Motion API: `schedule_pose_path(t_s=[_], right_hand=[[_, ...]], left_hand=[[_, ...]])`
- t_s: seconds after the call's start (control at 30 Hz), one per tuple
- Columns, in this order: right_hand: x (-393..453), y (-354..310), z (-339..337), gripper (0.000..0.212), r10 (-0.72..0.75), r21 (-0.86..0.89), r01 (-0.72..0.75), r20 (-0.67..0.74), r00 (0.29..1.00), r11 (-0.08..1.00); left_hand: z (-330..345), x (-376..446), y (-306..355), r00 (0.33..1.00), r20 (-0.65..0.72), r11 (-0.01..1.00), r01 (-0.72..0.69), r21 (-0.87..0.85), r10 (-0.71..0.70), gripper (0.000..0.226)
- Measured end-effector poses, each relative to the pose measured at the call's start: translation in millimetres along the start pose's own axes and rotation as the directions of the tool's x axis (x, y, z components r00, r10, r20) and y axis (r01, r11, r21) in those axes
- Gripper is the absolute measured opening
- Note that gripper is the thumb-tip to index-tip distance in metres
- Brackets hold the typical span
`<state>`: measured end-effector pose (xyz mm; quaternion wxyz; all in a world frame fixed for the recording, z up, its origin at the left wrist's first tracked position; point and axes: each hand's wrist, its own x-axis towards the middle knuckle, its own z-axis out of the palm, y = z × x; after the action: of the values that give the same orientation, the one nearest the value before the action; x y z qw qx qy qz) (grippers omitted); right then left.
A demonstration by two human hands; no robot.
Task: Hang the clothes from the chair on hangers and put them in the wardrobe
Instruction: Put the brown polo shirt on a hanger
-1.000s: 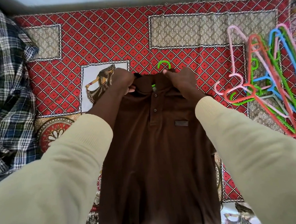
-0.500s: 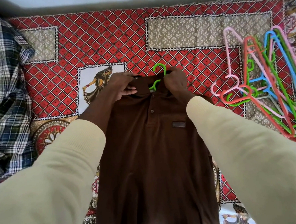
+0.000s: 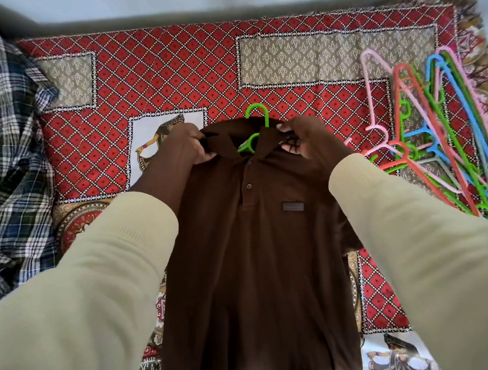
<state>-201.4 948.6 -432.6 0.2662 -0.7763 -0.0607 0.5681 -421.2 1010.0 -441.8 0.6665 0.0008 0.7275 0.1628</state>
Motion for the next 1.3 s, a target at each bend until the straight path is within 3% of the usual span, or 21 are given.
schedule_pose_path(t_s=[0.13,0.3,0.4,0.5,0.67,0.77,0.83,0.93,1.0,1.1,1.17,1.23,1.27,1.3], right_hand=[[2.7,-6.2,-1.8,0.034,0.056,-0.022,-0.058,-0.097,0.994,0.998],[-9.6,-2.9,-6.4,0.025,0.129,0.039,-0.127,-0.054,0.99,0.991],[-20.6,5.6,-7.9,0.021,0.115,0.046,-0.118,0.056,0.992,0.992],[-17.4,8.6,-11.2,0.026,0.169,0.054,-0.172,0.053,0.984,0.984],[-14.0,0.8,-20.9,0.019,0.199,0.066,-0.203,0.062,0.978,0.977],[-14.4,11.1,-27.0,0.021,0.204,0.219,-0.219,0.088,0.975,0.951],[-4.8,18.4,-29.8,0.027,0.292,0.275,-0.299,0.067,0.954,0.914],[-3.9,20.9,-25.9,0.021,0.322,0.247,-0.305,-0.029,0.946,0.919],[-7.4,23.4,-18.7,0.017,0.265,0.191,-0.247,-0.07,0.962,0.95],[-12.5,31.3,-10.7,0.036,0.059,0.128,-0.058,-0.004,0.998,0.99],[-14.7,39.4,-7.2,0.046,-0.132,-0.148,0.122,-0.062,0.989,0.981],[-14.5,49.3,-4.9,0.045,-0.423,-0.62,0.261,-0.126,0.897,0.74],[-17.4,52.1,-3.6,0.042,-0.522,-0.771,0.256,-0.114,0.845,0.583],[-19.6,53.3,-3.1,0.041,-0.563,-0.83,0.228,-0.121,0.818,0.51]], left_hand=[[-13.9,1.1,-6.7,0.997,0.064,0.999,0.038,0.014,-0.039,0.017],[-33.7,3.5,-14.9,0.971,0.238,1.0,0.006,0.025,-0.012,0.024],[-46.7,-3.1,-15.8,0.899,0.426,0.994,-0.109,-0.012,0.103,0.023],[-53.1,-12.0,-14.0,0.839,0.532,0.99,-0.142,0.012,0.114,0.014],[-53.4,-13.6,-7.0,0.937,0.348,0.98,-0.085,0.183,0.016,0.008],[-51.9,-12.5,-9.7,0.973,0.228,0.991,-0.055,0.124,0.025,0.013],[-47.1,-7.8,-12.9,0.988,0.153,0.996,-0.043,0.077,0.031,0.021],[-41.2,3.5,-17.3,0.999,0.029,0.994,-0.019,0.104,0.016,0.03],[-39.2,8.9,-21.1,1.0,0.019,0.991,-0.017,0.135,0.015,0.026],[-36.0,0.9,-30.4,0.983,0.17,0.991,-0.09,0.099,0.073,0.023],[-33.5,2.3,-37.0,0.962,0.243,0.972,-0.166,0.165,0.123,0.007],[-31.5,6.8,-40.3,0.963,0.208,0.918,-0.23,0.323,0.168,0.019],[-30.4,6.8,-40.4,0.968,0.176,0.892,-0.237,0.385,0.181,0.023],[-30.5,5.2,-38.5,0.974,0.167,0.874,-0.21,0.439,0.15,0.022]])
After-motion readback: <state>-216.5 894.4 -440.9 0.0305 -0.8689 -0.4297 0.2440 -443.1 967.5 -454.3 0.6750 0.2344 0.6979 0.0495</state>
